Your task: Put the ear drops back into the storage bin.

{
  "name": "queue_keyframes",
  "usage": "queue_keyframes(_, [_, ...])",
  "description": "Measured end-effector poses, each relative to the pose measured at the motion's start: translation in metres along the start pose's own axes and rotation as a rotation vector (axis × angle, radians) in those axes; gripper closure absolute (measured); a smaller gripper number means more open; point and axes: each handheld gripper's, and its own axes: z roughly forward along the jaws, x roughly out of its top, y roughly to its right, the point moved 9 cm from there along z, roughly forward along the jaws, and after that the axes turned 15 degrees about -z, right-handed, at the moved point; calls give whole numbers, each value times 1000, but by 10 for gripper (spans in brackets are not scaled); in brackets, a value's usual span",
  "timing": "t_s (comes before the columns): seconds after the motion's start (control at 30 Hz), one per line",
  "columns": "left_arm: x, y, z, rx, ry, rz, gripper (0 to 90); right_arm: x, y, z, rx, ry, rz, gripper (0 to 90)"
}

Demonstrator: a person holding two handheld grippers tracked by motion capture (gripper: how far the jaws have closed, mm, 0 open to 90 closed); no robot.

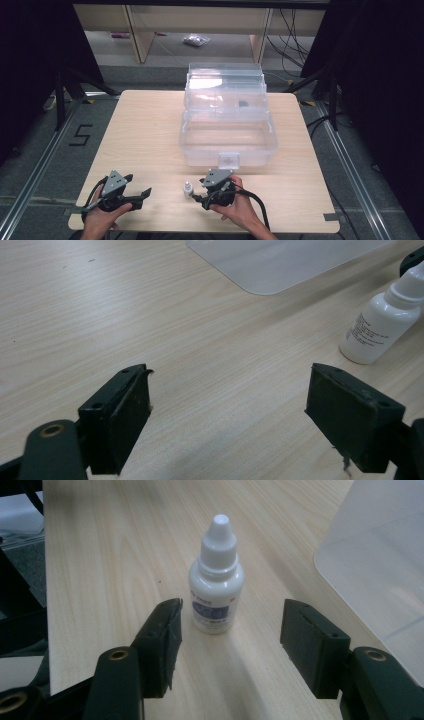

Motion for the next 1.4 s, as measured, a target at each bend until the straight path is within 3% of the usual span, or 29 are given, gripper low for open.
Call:
queue_keyframes(0.13, [0, 0, 0, 0, -1, 1, 172, 3, -1, 5, 2, -7, 17, 425])
queue_keyframes(0.17, [0, 0, 0, 1, -3, 2, 172, 4, 0, 7, 8, 0, -6, 426])
queue_keyframes(0.63, [-1, 0, 0, -2, -4, 1, 172, 10, -1, 25, 21, -23, -38, 452])
queue_keyframes(0.67, [0, 0, 0, -2, -4, 1, 172, 10, -3, 25, 31, -31, -16, 452])
queue_keyframes(0.73, [-1, 0, 0, -1, -5, 1, 172, 11, -2, 28, 23, -28, -39, 459])
queue_keyframes(0.8, [-1, 0, 0, -2, -5, 2, 172, 11, -2, 28, 27, -31, -23, 462])
queue_keyframes(1.13, [-1, 0, 0, -4, -6, 4, 172, 14, -2, 33, 32, -45, -50, 481])
queue_keyframes(1.23, [-1, 1, 1, -6, -4, 2, 172, 13, -3, 33, 42, -60, -31, 492])
queue_keyframes(1.4, [-1, 1, 0, -5, -5, 2, 172, 15, -3, 33, 44, -66, -42, 505])
